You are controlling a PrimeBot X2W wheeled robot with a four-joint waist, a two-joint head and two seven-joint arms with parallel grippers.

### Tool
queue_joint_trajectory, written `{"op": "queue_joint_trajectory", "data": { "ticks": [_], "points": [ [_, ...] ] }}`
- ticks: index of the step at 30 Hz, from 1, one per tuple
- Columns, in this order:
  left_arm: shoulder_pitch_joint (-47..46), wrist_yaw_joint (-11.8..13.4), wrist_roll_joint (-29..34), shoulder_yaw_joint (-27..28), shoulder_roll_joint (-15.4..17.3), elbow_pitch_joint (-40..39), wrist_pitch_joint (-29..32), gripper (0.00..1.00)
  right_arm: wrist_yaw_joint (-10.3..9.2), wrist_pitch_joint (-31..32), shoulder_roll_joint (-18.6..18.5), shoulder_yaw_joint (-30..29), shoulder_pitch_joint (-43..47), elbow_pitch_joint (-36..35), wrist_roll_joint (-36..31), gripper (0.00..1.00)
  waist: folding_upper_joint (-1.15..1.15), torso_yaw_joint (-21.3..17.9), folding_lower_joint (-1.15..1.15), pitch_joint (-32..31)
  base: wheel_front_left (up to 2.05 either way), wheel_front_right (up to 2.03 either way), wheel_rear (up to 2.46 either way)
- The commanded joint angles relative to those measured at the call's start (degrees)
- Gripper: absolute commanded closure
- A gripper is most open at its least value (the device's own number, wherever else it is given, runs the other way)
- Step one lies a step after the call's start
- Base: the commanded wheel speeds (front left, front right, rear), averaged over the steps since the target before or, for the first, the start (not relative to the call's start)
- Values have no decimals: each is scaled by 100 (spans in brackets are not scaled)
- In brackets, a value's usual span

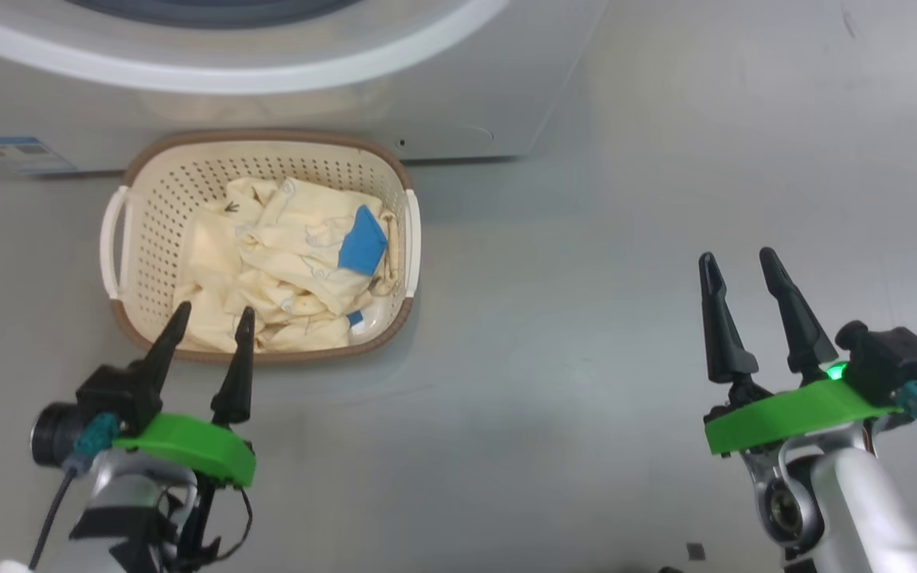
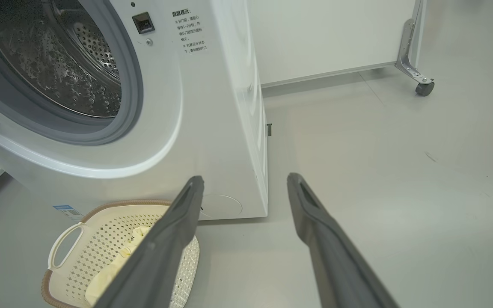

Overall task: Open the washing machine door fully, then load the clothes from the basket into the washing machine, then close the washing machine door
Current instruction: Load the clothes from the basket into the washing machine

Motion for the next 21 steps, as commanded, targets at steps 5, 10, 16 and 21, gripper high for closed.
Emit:
{"op": "queue_joint_trajectory", "data": {
  "ticks": [5, 10, 16, 21],
  "points": [
    [-795, 3, -18, -102, 396, 389, 37, 0, 25, -55, -67, 266, -358, -196, 156, 0, 0, -310, -1, 869, 0, 0, 0],
    [-1444, 3, -41, -218, 574, 818, 240, 0, 25, -55, -67, 394, -606, -217, 296, 0, 0, -461, -1, 1309, 0, 0, 0],
    [-1980, 4, -68, -265, 688, 1391, 563, 0, 25, -55, -67, 612, -811, -209, 424, 0, 0, -669, -1, 1621, 0, 0, 0],
    [-2310, 10, -105, -261, 738, 1819, 738, 0, 25, -55, -67, 786, -905, -218, 511, 0, 0, -831, -1, 1833, 0, 0, 0]
  ]
}}
